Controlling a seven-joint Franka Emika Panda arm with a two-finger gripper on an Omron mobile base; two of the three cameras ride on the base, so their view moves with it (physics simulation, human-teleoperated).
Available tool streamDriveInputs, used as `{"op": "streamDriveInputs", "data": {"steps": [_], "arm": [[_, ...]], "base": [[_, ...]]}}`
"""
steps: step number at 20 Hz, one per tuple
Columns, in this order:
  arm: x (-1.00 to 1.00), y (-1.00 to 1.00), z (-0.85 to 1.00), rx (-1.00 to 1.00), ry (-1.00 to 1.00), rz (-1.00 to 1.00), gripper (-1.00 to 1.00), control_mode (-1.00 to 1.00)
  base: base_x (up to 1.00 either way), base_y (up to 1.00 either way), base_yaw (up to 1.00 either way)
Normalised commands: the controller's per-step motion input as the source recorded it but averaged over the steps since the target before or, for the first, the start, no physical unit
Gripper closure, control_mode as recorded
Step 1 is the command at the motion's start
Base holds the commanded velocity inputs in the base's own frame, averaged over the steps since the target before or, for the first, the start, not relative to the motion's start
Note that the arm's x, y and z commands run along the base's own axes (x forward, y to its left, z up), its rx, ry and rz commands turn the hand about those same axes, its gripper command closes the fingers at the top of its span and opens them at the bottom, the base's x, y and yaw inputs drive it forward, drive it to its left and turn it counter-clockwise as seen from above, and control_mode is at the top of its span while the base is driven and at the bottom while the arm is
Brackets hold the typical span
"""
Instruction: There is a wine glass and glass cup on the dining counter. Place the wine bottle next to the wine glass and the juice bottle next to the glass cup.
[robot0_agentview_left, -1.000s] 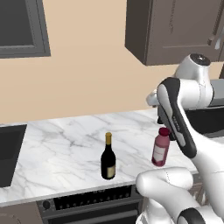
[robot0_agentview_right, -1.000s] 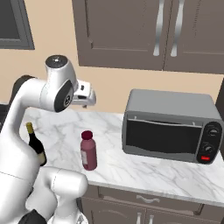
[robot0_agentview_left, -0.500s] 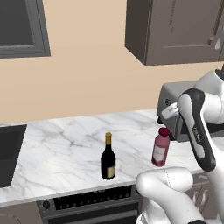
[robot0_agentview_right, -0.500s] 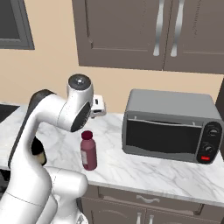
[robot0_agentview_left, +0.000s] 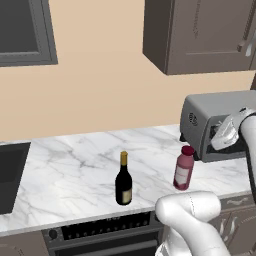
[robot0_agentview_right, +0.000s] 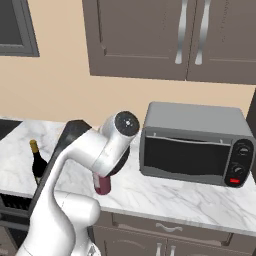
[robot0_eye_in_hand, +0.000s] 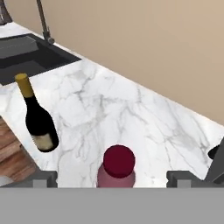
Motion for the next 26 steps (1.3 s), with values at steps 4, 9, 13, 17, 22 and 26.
{"op": "streamDriveInputs", "data": {"steps": [4, 9, 13, 17, 22, 26], "arm": [[-0.10, -0.24, -0.22, 0.01, -0.29, 0.24, -1.00, -1.00], [0.01, -0.11, -0.29, 0.00, -0.10, 0.18, -1.00, -1.00], [0.01, -0.03, -0.20, 0.00, -0.03, 0.10, -1.00, -1.00], [0.13, -0.02, -0.24, 0.00, 0.03, 0.03, -1.00, -1.00], [0.12, 0.00, -0.21, 0.03, 0.15, 0.01, -1.00, -1.00], [0.16, 0.01, -0.21, 0.02, 0.10, 0.01, -1.00, -1.00]], "base": [[0.00, 0.00, 0.00], [0.00, 0.00, 0.00], [0.00, 0.00, 0.00], [0.00, 0.00, 0.00], [0.00, 0.00, 0.00], [0.00, 0.00, 0.00]]}}
